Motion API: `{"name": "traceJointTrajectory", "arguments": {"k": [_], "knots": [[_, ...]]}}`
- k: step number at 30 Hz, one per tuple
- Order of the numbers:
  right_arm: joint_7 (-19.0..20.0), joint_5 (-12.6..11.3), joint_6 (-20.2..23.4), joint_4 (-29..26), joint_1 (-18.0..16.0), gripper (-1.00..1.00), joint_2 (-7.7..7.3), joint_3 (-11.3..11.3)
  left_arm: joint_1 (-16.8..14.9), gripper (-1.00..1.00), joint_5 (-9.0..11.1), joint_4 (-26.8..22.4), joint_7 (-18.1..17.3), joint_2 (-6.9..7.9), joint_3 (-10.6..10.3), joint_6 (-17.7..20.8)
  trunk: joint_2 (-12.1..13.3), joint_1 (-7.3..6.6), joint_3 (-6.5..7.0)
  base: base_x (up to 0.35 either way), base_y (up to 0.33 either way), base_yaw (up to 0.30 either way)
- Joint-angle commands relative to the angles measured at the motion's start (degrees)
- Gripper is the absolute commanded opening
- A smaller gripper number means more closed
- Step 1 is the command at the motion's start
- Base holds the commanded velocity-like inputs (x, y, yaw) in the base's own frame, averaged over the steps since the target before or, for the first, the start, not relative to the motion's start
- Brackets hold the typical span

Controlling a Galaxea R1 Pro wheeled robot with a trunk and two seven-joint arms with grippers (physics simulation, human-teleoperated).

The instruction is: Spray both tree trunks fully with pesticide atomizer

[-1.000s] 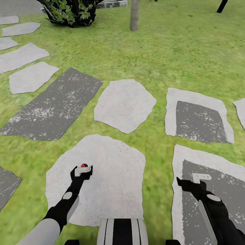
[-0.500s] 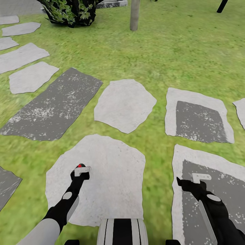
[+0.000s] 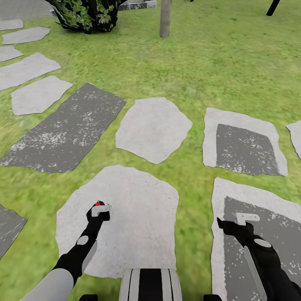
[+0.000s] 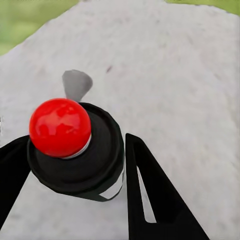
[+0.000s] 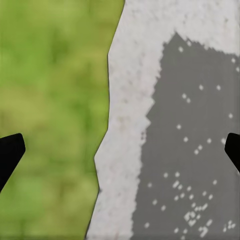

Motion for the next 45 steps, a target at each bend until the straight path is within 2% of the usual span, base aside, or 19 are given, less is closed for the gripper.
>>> {"name": "traceJointTrajectory", "arguments": {"k": [1,18,34,39,45], "knots": [[0.00,0.00,0.00,-0.02,0.00,1.00,0.00,-0.01,0.00,-1.00,-0.02,-0.01,-0.03,0.00,0.01,0.02,0.00,0.00,0.00,0.000,0.000,0.000],[0.00,0.00,0.01,0.01,0.10,1.00,0.00,0.16,0.00,-1.00,-0.02,-0.26,-0.03,0.00,-0.08,0.05,0.00,0.00,0.00,0.000,0.000,0.000],[0.16,-0.56,-0.53,0.11,0.66,1.00,0.00,0.09,0.00,-1.00,-0.02,-0.42,-0.03,0.00,-0.08,0.05,0.21,-0.41,3.54,0.000,0.000,0.000],[0.17,-0.61,-0.65,0.14,0.40,1.00,-0.06,0.10,0.00,-1.00,-0.10,-0.69,-0.03,-0.39,-0.17,0.18,0.28,-0.54,4.65,0.000,0.000,0.000],[0.18,-0.59,-0.68,0.11,0.35,1.00,-0.09,0.08,0.00,-1.00,0.02,-2.80,0.00,-0.25,0.09,0.53,0.36,-0.70,5.98,0.000,0.000,0.000]]}}
